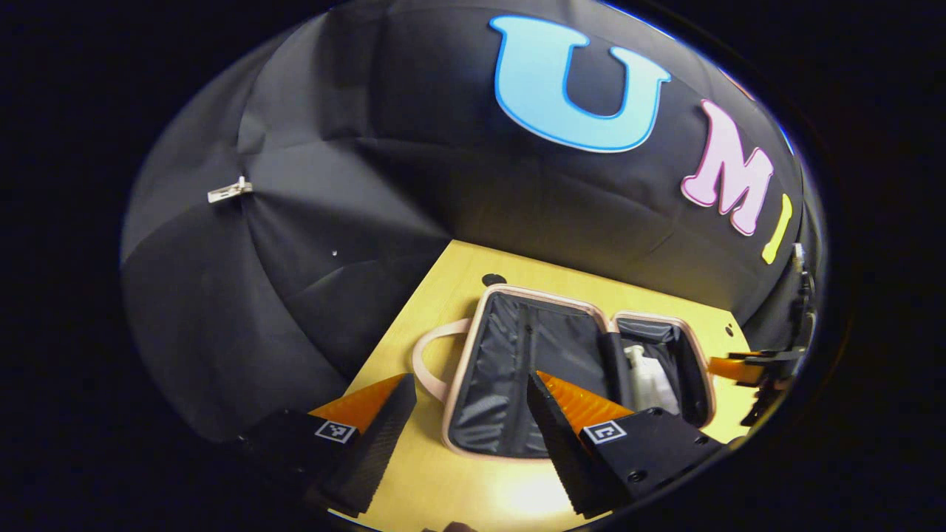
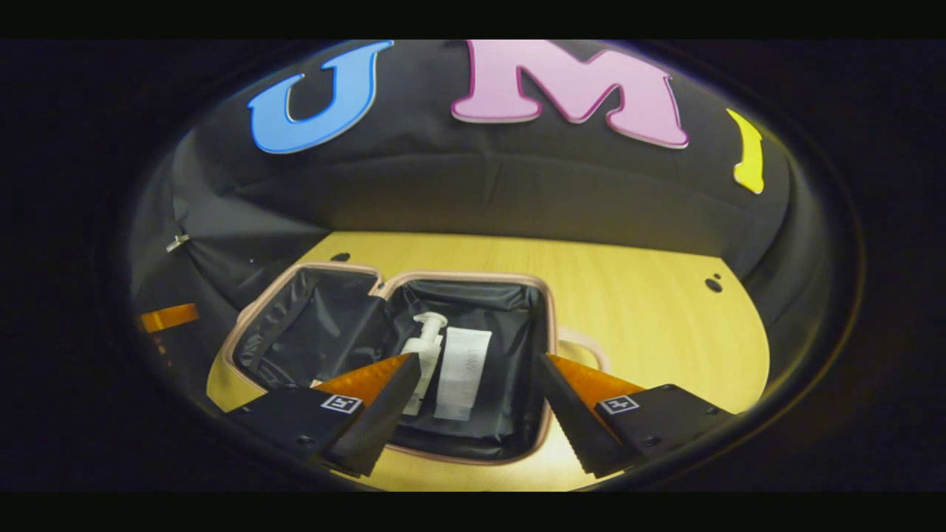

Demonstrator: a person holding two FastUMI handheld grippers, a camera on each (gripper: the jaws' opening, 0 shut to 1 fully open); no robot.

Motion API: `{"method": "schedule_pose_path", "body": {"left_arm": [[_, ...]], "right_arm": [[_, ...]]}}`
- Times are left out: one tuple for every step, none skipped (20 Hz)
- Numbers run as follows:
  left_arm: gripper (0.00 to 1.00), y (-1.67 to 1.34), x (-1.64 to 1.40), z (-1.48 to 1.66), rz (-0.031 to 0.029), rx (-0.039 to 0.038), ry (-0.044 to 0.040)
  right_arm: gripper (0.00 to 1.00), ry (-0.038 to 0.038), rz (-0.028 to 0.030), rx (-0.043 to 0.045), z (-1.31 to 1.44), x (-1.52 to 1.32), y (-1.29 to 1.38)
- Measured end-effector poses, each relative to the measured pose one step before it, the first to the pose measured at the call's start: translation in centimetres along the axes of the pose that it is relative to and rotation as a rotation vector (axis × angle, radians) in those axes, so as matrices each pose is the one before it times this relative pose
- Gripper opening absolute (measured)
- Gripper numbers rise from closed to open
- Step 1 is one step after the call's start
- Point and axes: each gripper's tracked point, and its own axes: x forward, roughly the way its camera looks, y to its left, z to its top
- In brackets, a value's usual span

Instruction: First open the suitcase, pack the skin care products into it, and then close the suitcase.

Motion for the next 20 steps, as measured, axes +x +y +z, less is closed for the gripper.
{"method": "schedule_pose_path", "body": {"left_arm": [[0.95,0.439,2.180,0.018,-0.00566,-0.02877,0.01362],[0.96,0.743,1.799,-0.024,-0.00455,-0.00663,0.01678],[0.95,0.706,1.529,-0.138,0.00739,0.02467,0.02314],[0.96,0.722,1.632,0.063,0.02111,0.03964,0.02326],[0.96,0.782,1.269,0.115,0.01743,0.03954,0.02000],[0.96,0.495,1.469,0.097,0.01313,0.02677,0.00242],[0.96,0.155,1.337,0.265,-0.00437,0.00904,-0.00605],[0.95,-0.034,0.984,0.238,-0.00514,-0.00469,-0.01315],[0.95,-0.035,0.619,0.309,-0.01338,-0.03083,-0.00752],[0.95,0.041,0.320,0.019,-0.01730,-0.04646,0.00099],[0.96,0.254,0.106,0.096,-0.01581,-0.04978,0.01194],[0.97,0.440,0.037,0.285,-0.00926,-0.03776,-0.00315],[0.99,1.074,0.358,0.297,0.01910,-0.01874,-0.01110],[0.98,0.880,0.376,-0.171,0.00124,-0.00709,0.01269],[0.93,0.200,0.054,-0.763,-0.00358,-0.00910,0.02939],[0.93,-0.202,0.137,-0.818,-0.01092,-0.00600,0.04162],[0.93,0.034,0.385,-0.911,0.00567,-0.00745,0.03955],[0.93,0.038,0.475,-0.698,0.00957,-0.00236,0.02680],[0.94,0.401,0.445,-0.018,0.02450,0.00400,-0.00659],[0.94,-0.334,0.587,-0.033,-0.00063,-0.00726,-0.00376]], "right_arm": [[0.99,-0.01997,0.00179,0.00010,0.421,-1.304,-0.283],[0.98,-0.01856,-0.00131,0.00517,0.355,-1.369,-0.442],[0.98,-0.02362,-0.00228,0.00435,0.358,-1.313,-0.437],[0.99,-0.01979,-0.00606,0.00160,0.434,-1.403,-0.630],[0.98,-0.02444,-0.00934,-0.00490,0.370,-1.383,-0.863],[0.99,-0.01105,-0.00636,0.00082,0.386,-1.429,-0.865],[0.99,-0.01412,0.00338,0.00916,0.237,-1.486,-0.413],[0.98,-0.01419,-0.01209,0.01077,0.417,-1.397,-1.040],[0.99,-0.01600,-0.01601,0.01206,0.343,-1.359,-1.296],[0.98,-0.01131,-0.02040,0.01060,0.239,-1.140,-1.222],[0.98,-0.00997,-0.02524,0.00100,0.034,-1.076,-1.331],[0.98,-0.00440,-0.02754,0.00353,0.005,-1.162,-1.354],[0.98,-0.00665,-0.01997,-0.00225,-0.062,-0.730,-1.026],[0.97,-0.01052,-0.02505,-0.00794,-0.030,-0.670,-1.193],[0.98,-0.00025,-0.01512,-0.00563,-0.209,-0.501,-0.670],[0.98,0.01544,-0.00436,-0.00622,-0.639,-0.487,-0.537],[0.98,0.02354,-0.00227,-0.00345,-0.889,-0.437,-0.355],[0.98,0.02153,-0.00197,-0.00502,-0.883,-0.358,-0.419],[0.98,0.01651,-0.00467,-0.01075,-0.541,-0.255,-0.515],[0.98,0.01184,-0.01544,-0.01375,-0.650,-0.347,-0.755]]}}
